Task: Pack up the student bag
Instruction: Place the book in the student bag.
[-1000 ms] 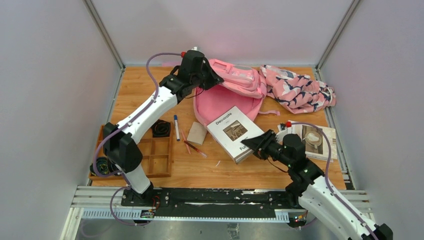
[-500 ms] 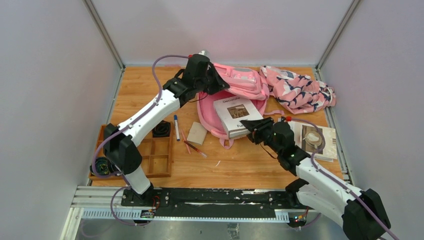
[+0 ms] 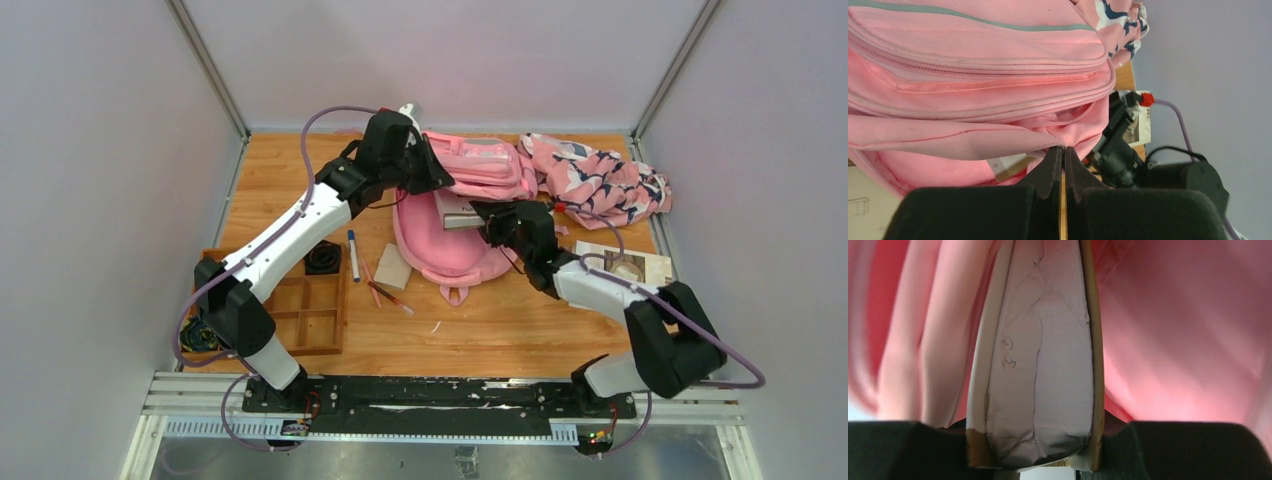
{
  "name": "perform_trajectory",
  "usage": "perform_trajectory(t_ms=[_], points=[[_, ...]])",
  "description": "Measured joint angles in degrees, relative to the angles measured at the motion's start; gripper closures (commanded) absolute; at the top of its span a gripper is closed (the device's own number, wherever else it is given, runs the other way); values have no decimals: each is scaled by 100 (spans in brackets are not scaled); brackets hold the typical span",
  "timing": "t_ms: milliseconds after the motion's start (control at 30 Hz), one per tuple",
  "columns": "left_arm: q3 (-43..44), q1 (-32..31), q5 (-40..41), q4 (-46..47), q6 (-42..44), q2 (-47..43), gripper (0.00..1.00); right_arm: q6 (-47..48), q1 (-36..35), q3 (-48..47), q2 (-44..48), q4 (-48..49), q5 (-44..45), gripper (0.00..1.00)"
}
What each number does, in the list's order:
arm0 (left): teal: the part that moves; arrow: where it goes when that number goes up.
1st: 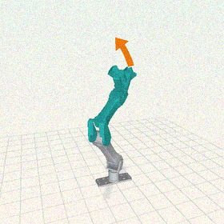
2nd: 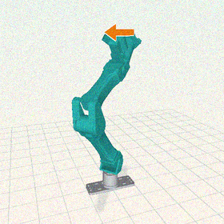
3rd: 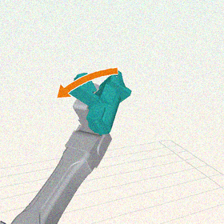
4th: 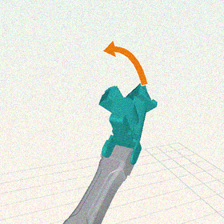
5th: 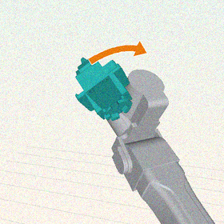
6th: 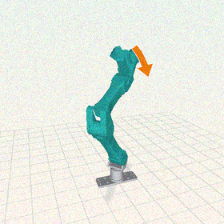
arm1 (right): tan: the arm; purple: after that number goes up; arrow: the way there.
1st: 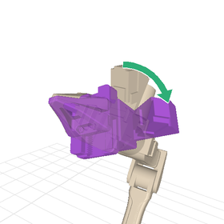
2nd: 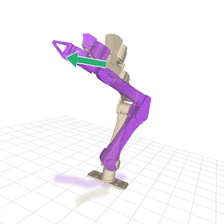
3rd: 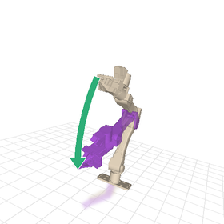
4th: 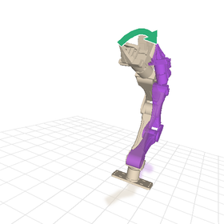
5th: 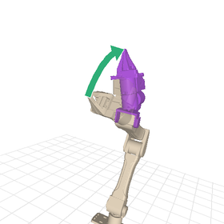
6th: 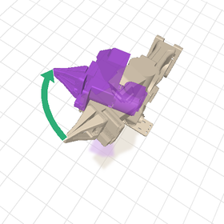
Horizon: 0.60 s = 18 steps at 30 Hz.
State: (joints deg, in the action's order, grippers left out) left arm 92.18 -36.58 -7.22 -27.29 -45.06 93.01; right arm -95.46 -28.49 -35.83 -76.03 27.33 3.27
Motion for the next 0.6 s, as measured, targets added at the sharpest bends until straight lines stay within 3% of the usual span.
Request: perform_trajectory(t_ms=[200,267,400,467,533,600], points=[[0,0,-293,-103,203,-92,100,7,92,-501,-1364,778,101,99],[0,0,-396,-118,221,-92,100,4,144,-734,-1869,1010,85,93],[0,0,-522,-114,232,-92,100,13,229,-1193,-2730,1502,61,38],[-2,4,-520,-114,245,-85,100,44,238,-1296,-2949,1694,-28,16],[-7,9,-529,-107,245,-81,100,127,240,-1307,-2992,1773,-101,7],[-9,7,-555,-94,240,-81,100,212,243,-1268,-2929,1773,-186,5]])
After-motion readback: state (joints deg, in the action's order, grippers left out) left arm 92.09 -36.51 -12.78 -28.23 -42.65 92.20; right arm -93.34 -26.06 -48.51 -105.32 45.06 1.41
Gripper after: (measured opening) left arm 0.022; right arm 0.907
